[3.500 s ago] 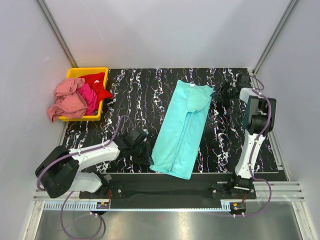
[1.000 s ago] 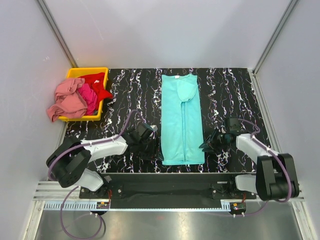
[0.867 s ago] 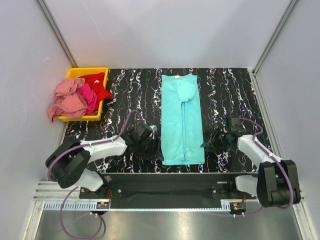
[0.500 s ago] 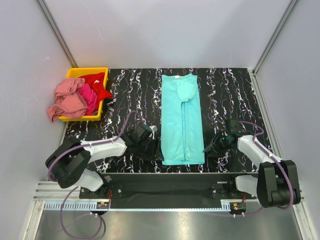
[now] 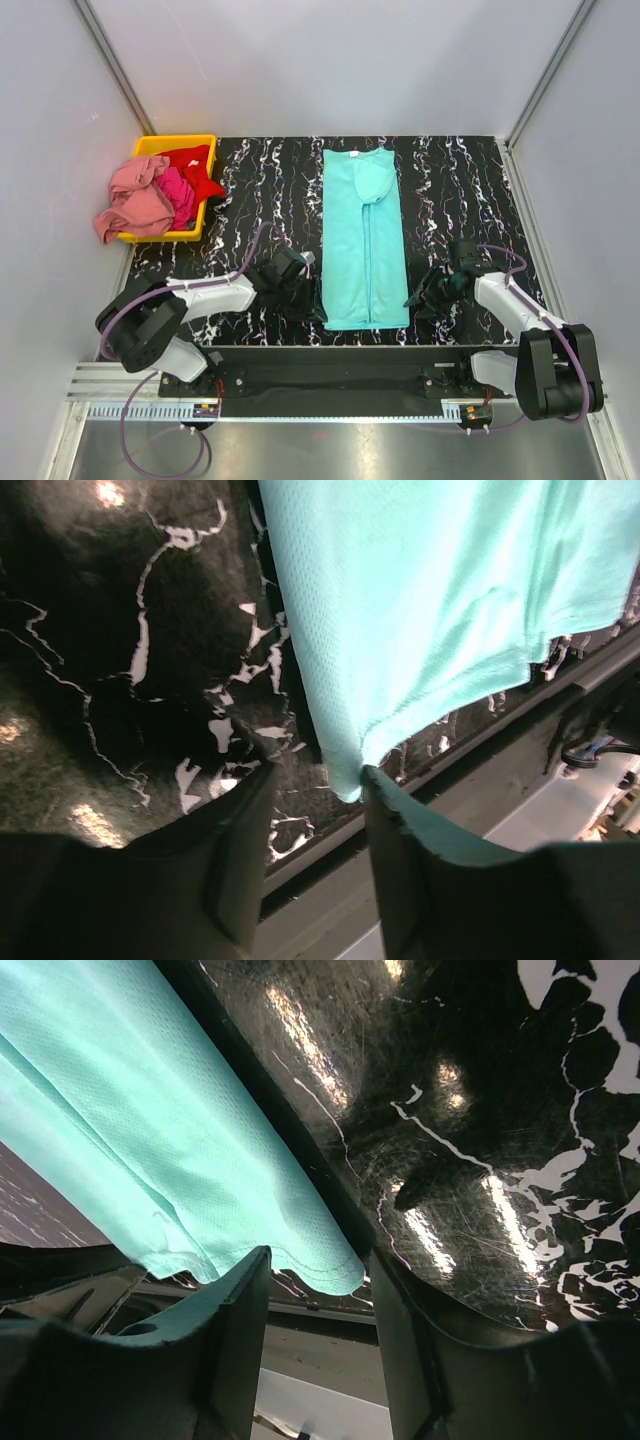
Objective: Fold and stack the t-shirts
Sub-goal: Fold the tshirt
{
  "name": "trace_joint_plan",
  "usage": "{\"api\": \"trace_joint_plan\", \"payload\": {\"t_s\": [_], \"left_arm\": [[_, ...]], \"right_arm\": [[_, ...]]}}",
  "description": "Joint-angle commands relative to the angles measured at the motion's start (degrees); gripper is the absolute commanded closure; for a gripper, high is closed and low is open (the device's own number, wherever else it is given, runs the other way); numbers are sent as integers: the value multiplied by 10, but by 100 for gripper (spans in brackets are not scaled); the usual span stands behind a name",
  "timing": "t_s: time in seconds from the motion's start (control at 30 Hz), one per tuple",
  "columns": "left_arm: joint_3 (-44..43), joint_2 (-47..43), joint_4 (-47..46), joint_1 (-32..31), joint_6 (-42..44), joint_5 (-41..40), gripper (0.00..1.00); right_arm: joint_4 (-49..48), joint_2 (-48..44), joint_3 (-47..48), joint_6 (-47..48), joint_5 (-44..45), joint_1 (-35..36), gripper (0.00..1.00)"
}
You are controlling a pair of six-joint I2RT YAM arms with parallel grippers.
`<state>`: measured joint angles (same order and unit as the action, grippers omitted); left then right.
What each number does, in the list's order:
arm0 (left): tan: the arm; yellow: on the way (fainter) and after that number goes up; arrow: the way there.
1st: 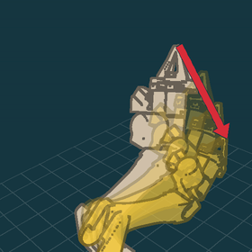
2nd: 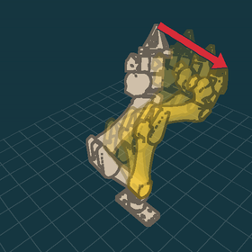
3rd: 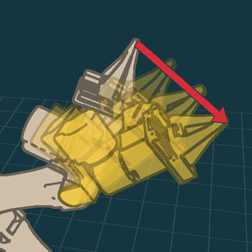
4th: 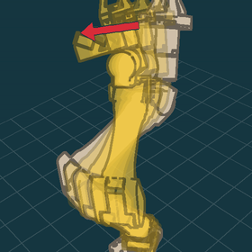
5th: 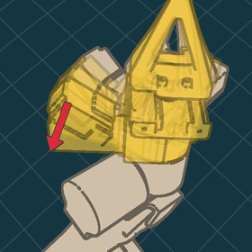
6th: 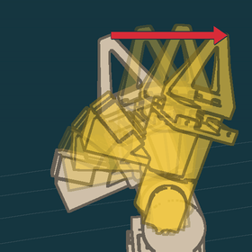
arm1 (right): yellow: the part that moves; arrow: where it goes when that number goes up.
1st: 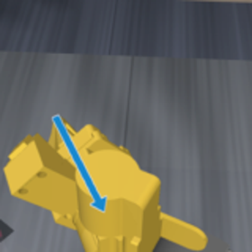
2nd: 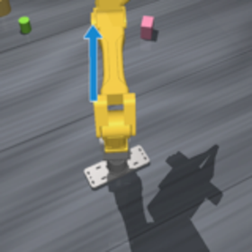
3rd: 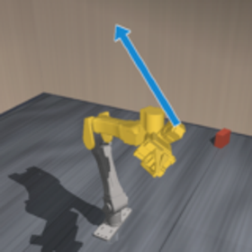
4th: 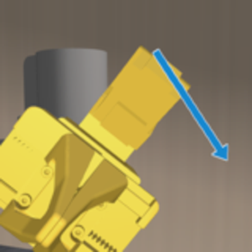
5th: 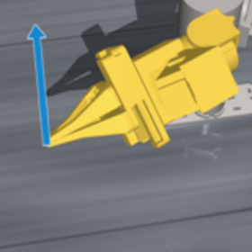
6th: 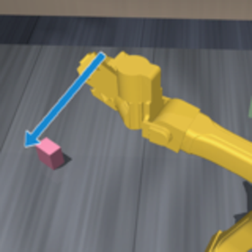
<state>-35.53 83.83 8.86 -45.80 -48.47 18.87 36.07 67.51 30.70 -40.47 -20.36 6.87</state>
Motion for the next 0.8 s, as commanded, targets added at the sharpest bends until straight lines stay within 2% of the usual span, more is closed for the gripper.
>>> {"api": "trace_joint_plan", "payload": {"t_s": [0.0,0.07,0.1,0.2,0.3,0.77], "left_arm": [[7,19,4,-3,6,-6,60],[4,19,6,-3,7,-4,69],[2,20,9,-3,6,-3,77],[-2,18,15,-3,7,-2,91],[-1,13,18,-3,5,-2,100],[-8,-2,42,-3,11,-14,100]], "right_arm": [[4,-1,4,-9,12,9,48],[2,7,7,-11,11,13,48],[2,10,9,-13,11,15,48],[10,9,10,-16,21,26,48],[28,2,9,-21,43,38,48],[21,-15,1,-47,58,64,55]]}}
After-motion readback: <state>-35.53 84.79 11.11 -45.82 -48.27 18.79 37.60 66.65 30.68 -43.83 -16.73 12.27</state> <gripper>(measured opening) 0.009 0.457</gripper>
